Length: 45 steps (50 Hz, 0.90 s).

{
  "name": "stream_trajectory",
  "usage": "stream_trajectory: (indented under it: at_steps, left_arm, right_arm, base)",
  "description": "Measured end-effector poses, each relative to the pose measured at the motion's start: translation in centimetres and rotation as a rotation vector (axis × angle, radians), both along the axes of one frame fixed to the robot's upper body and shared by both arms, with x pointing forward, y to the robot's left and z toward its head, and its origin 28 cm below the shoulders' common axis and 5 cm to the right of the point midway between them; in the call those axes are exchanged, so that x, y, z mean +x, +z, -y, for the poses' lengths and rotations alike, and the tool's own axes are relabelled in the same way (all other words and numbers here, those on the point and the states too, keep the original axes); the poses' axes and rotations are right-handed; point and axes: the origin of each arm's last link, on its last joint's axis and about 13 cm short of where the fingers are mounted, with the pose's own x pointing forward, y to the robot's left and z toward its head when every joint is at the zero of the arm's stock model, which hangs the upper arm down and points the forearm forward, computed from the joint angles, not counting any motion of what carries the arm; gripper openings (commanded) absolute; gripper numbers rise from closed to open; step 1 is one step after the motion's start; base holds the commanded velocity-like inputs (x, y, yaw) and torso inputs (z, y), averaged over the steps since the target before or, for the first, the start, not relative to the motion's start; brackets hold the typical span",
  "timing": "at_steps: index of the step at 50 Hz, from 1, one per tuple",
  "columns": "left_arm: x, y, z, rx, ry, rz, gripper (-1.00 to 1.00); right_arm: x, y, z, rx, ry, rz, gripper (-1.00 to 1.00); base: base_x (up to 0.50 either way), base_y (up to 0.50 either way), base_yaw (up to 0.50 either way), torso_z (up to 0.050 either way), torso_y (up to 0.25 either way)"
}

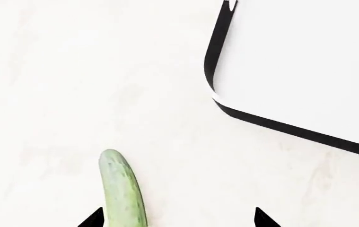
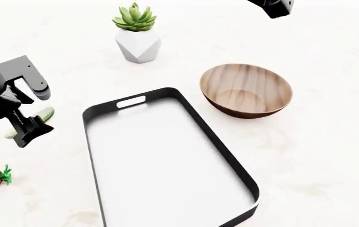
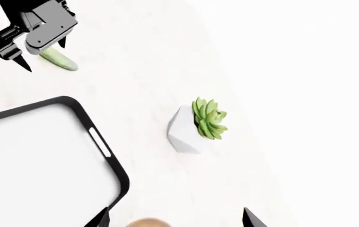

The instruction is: Place the two vegetables and bowl onto the tray for setting up a vegetable dip station.

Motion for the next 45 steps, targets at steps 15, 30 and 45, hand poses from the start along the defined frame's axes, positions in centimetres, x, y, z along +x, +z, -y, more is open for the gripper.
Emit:
stream_trajectory:
  at_steps: [15,30,45]
  left_arm:
    - [0.2,-0.6,-0.9,0.053,0.082,0.0,1.0]
    - [0.8,-2.4,-1.5,0.065,0.138,-0.005,1.0]
    - [1.2,-4.7,-2.0,0.053,0.176,-0.003,1.0]
  right_arm:
    - [-0.1,-0.2,0.2,0.01,-0.009,0.005,1.0]
    - [-0.3,-0.5,0.2,0.016,-0.02,-0.001,1.0]
    - [-0.8,-0.9,-0.1,0.02,-0.035,-0.012,1.0]
  base:
    - [0.0,0.0,0.0,0.0,0.0]
    - [0.0,0.0,0.0,0.0,0.0]
    - [0.0,0.0,0.0,0.0,0.0]
